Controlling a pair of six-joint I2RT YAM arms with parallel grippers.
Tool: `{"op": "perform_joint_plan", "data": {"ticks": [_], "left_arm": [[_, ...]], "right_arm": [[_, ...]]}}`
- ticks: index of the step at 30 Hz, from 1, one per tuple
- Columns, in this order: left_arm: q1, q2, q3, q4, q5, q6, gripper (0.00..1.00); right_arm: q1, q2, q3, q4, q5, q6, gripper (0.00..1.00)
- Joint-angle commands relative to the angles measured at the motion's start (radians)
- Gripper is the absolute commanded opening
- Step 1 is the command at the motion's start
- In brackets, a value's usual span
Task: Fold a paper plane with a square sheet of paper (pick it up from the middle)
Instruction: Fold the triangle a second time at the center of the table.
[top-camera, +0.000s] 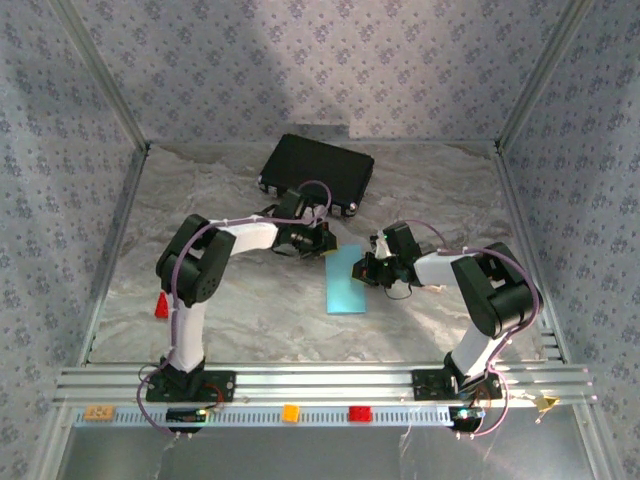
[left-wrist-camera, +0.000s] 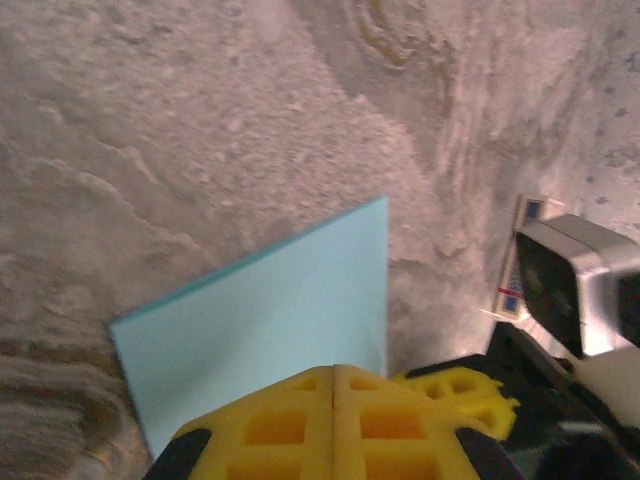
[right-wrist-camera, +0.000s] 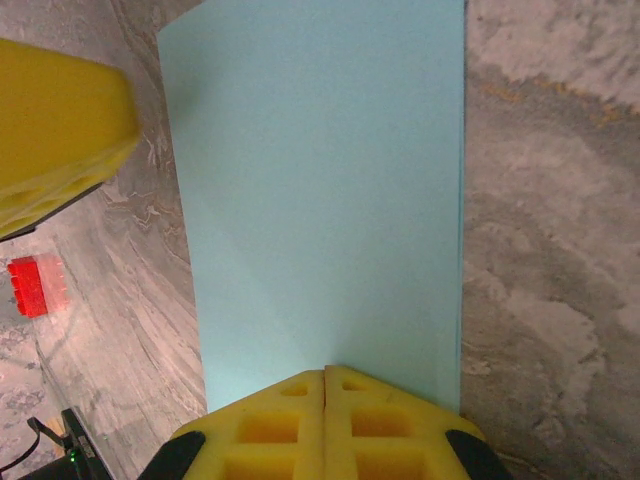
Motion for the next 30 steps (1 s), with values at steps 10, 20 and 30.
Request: {"op": "perform_joint_plan", "data": {"ticks": [10,20,30], "left_arm": [[0.006,0.071,0.012,-0.057,-0.06,0.052,0.0],[0.007,0.051,0.002,-0.055,-0.022,0.038,0.0],[0.008,0.061,0.014,-0.053,-0.008,0.025,0.0]], "right_arm": [[0.016,-0.227,0.005,-0.258,0.075,0.014,0.29],[0.066,-0.475,-0.147,-0.401,0.101,0.186,0.39],[0.116,-0.439,-0.211,-0.327,0.075,0.247,0.4]]}}
